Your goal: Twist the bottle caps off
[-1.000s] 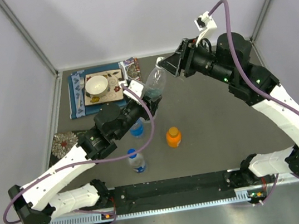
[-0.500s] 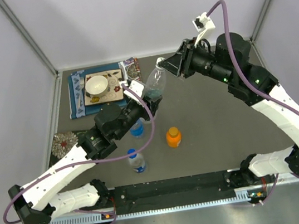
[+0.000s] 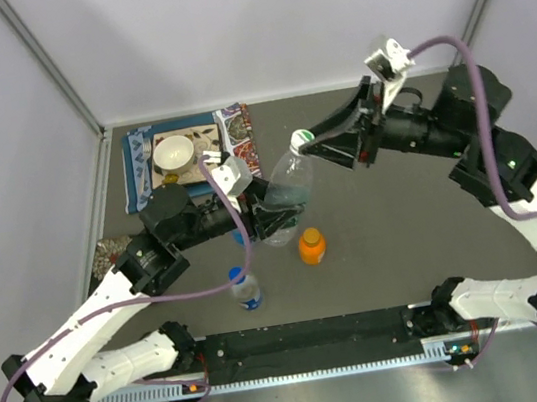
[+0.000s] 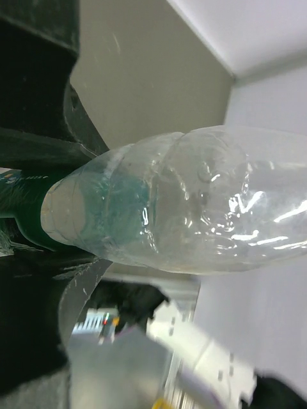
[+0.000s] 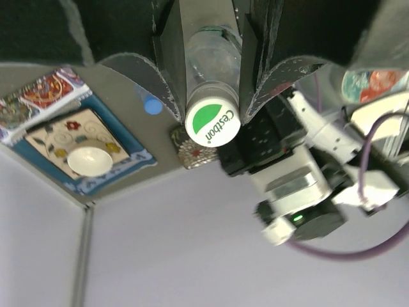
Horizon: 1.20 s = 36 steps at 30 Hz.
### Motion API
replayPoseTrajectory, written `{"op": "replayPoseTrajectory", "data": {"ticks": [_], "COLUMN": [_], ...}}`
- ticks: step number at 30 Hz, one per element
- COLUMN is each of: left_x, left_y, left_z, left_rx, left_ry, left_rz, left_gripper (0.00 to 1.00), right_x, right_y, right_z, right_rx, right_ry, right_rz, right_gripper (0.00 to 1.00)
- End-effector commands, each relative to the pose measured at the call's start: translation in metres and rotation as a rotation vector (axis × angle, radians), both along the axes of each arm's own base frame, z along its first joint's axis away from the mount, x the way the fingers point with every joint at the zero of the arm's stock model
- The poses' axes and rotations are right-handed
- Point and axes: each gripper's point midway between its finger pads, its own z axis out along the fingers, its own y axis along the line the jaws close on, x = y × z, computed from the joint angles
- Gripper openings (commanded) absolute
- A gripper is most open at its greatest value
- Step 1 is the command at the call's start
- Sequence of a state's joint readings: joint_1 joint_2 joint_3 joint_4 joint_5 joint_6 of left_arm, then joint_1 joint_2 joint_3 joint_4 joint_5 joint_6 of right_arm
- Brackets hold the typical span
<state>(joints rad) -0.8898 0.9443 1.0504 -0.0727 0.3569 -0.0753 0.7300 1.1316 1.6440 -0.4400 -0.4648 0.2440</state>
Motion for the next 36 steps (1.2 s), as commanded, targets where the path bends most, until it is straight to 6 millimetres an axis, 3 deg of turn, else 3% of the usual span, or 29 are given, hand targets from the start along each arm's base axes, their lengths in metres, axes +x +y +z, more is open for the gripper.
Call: {"op": "replayPoseTrajectory", "data": {"ticks": [1,10,16,28,35,36], "left_x": [-0.078,-0.091,-0.094,-0.093,-0.083,-0.081], "left_y": [-0.002,0.02,0.022,0.023,0.019,0.019], "left_z": [0.02,0.035,0.033,0.033,0.027,0.026], "left_rx": [-0.032,-0.091,-0.083,-0.078,-0.069,-0.066], "left_ry": [0.045,0.105,0.133,0.145,0.15,0.152], "left_rz": [-0.457,-0.635,-0.689,-0.726,-0.685,-0.672], "left_gripper": [0.17,0.2,0.22,0.22,0.22,0.22], "right_x": [-0.045,-0.111,-0.141,-0.16,-0.146,-0.136], "right_y": [0.006,-0.005,-0.018,-0.035,-0.032,-0.031], "right_z": [0.008,0.003,-0.002,0.003,0.022,0.029], "right_rx": [-0.016,-0.016,-0.014,-0.003,0.019,0.032], "right_ry": [-0.197,-0.285,-0.328,-0.389,-0.423,-0.426], "right_rz": [0.264,0.632,0.809,0.887,0.721,0.632], "right_gripper": [0.0,0.0,0.0,0.0,0.0,0.0]}}
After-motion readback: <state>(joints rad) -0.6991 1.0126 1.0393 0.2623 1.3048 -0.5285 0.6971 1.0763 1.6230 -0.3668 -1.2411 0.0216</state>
